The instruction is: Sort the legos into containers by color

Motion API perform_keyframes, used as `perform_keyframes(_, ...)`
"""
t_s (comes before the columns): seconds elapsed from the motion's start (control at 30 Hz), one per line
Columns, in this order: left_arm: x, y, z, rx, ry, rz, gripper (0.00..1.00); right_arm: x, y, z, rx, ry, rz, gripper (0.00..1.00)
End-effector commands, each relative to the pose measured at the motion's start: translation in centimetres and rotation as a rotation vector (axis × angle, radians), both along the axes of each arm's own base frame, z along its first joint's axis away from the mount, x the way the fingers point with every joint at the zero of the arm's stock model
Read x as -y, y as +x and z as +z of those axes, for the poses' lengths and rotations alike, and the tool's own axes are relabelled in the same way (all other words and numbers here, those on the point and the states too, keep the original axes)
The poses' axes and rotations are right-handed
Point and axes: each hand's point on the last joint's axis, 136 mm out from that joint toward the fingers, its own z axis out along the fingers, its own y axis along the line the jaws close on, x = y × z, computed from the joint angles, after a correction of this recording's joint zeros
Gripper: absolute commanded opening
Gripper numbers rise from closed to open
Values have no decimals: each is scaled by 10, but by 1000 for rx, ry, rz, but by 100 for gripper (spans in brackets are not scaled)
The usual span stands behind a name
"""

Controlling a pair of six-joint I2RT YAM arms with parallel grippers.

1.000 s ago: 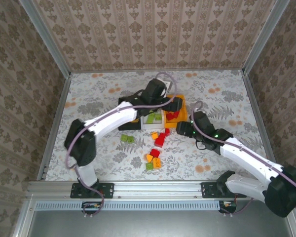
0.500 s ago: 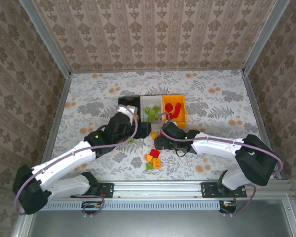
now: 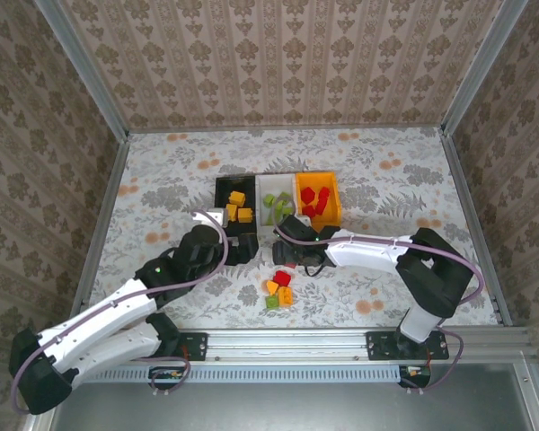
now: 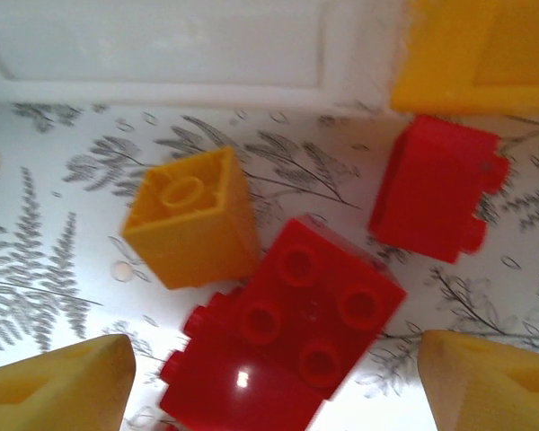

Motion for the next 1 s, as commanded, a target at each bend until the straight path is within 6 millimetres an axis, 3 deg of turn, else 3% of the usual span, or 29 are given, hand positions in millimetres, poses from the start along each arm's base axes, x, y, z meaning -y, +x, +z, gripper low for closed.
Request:
perform_keyframes(0.0,-11,-1,-4,-4,-4,44,100,19,-3,-4,-21,-68,-42,78)
perform_keyframes(0.27,-15,-2,-7,-10,-1,54,100,48,-13,-1,-11,-79,-85,65)
perform_keyframes(0.4,-16,-1,-8,-11,0,57,100,39,-12,-4,-21,-28,-46,71)
perform_keyframes(0.57,-19,-1,-11,-18,11,70,100,25,-8,-10,-37,-16,8,71)
perform_keyframes(0.83,-20,0,-17,-34,11,77,100,27,-9,-10,-45,-21,27,50)
perform_keyframes(0.97,-20,1,-18,-38,8,86,100,35,-16,5,-21,4,27,43)
